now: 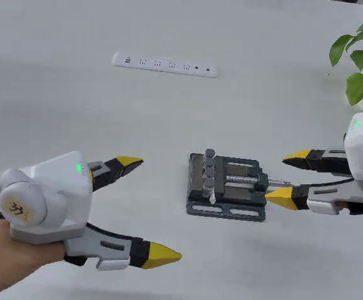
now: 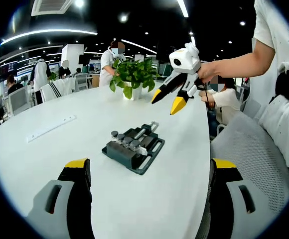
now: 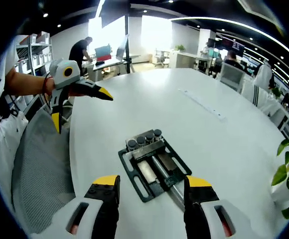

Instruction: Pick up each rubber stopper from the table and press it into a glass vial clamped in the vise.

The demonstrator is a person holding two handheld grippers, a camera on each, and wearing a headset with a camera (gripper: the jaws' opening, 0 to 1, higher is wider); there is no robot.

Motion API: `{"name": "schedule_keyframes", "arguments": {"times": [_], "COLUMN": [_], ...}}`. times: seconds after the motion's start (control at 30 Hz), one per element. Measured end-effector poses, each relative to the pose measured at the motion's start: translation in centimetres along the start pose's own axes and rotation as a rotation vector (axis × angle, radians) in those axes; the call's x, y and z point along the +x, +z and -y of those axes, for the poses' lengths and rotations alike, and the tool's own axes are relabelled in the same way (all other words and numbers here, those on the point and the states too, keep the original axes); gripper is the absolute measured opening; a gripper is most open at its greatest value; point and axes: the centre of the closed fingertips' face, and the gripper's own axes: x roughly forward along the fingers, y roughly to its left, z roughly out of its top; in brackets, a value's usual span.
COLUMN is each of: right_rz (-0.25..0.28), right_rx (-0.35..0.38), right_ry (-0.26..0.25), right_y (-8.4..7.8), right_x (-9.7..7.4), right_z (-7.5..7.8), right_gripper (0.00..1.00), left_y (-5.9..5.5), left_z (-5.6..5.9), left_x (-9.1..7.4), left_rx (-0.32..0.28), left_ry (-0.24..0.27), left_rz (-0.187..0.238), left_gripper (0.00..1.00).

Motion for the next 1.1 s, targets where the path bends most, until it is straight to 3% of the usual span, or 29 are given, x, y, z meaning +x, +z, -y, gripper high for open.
{"name": "schedule_keyframes", "arguments": {"times": [0.13, 0.5, 0.63, 0.87, 1.1], "right_rz": [0.055, 0.207, 0.246, 0.273, 0.265], "right_rx": [0.018, 0.087, 0.105, 0.128, 0.084], "right_ry": [-0.012, -0.002, 0.015, 0.018, 0.015], "right_y": [-1.4, -3.3, -3.9, -5.0, -6.2], "right_x": [-1.3, -3.2, -3.5, -3.7, -3.7], "right_z": [0.1, -0.7, -1.8, -2.9, -3.6], "right_gripper": [0.51, 0.67, 0.74, 0.85, 0.92], "left_y": [0.0, -0.7, -0.8, -1.5, -2.1], "left_z": [-0.2, 0.2, 0.2, 0.5, 0.8], "left_x": [0.1, 0.5, 0.6, 1.1, 1.3], "left_rx": [0.008, 0.022, 0.018, 0.017, 0.008], "left_ry": [0.013, 0.032, 0.048, 0.055, 0.056], "left_rz": [-0.004, -0.038, -0.038, -0.057, -0.070], "left_gripper": [0.99, 0.99, 0.99, 0.99, 0.99]}}
